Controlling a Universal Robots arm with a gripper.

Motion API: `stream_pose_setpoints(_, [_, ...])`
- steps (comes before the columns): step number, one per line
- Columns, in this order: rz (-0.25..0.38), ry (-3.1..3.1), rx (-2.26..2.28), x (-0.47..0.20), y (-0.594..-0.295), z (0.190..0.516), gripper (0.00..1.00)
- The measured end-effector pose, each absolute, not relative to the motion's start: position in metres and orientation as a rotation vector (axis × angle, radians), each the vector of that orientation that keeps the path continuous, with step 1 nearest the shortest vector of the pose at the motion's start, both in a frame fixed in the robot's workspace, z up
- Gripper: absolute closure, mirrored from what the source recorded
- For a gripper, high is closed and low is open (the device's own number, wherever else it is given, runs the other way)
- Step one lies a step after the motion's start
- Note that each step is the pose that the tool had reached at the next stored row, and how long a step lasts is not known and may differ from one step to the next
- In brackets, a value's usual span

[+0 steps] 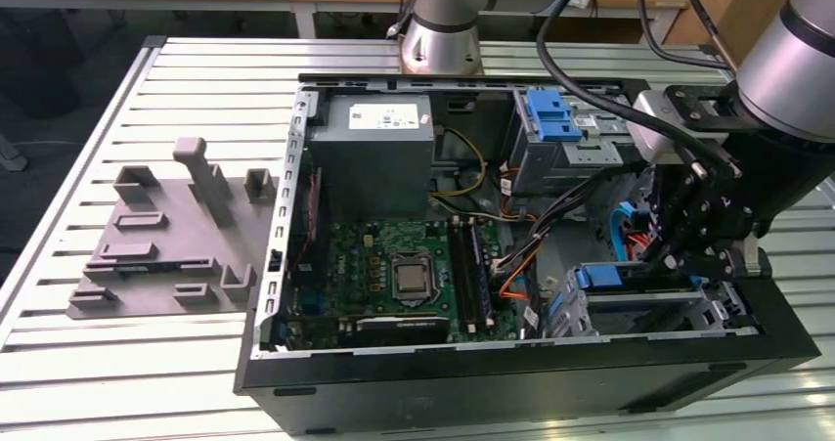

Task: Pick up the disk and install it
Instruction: 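Insert the first disk wire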

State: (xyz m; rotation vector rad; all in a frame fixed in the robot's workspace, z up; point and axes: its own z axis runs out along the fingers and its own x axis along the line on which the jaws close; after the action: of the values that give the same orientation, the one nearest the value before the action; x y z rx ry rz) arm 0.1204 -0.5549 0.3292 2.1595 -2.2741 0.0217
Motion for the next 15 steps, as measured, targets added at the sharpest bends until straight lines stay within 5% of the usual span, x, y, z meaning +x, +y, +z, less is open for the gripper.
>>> stream_pose_setpoints(15, [0.021,-2.274,2.159,0.1206,-0.5548,0.3385,0.76])
